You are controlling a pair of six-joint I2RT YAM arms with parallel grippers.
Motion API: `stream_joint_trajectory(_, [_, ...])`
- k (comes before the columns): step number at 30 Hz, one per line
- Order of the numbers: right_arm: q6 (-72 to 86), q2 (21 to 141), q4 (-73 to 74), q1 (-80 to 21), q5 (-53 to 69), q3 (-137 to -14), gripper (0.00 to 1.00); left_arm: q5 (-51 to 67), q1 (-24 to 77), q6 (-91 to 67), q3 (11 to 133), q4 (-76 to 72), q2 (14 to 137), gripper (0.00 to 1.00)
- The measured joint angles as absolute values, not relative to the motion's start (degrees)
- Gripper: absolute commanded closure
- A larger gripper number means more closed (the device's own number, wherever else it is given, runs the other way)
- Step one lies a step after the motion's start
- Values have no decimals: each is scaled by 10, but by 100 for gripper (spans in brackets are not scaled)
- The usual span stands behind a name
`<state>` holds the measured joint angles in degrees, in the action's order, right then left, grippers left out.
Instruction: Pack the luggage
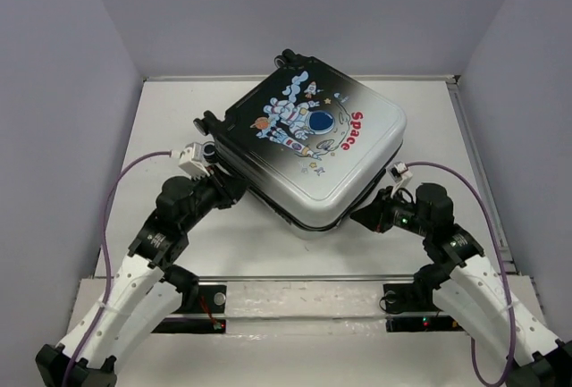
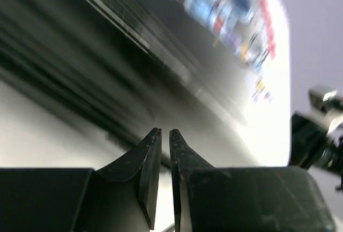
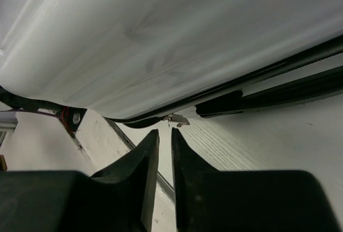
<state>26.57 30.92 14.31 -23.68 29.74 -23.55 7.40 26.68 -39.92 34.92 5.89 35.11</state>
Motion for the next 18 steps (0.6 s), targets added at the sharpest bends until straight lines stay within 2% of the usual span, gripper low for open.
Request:
stream_joint_trajectory(2, [270,323,144,-242,287,-235,53,95,279,-413,298,45,342,77])
stream_joint_trajectory(4, [269,338,143,-246,280,-235,49,103,313,-425,255,45,353,77])
stream_joint_trajectory(12, [265,392,74,-300,266,-191,50,93,487,-454,239,-17,487,76])
stream_joint_trajectory(18, [258,439,-12,-376,220,-147,47,89,513,-467,239,-69,523,76])
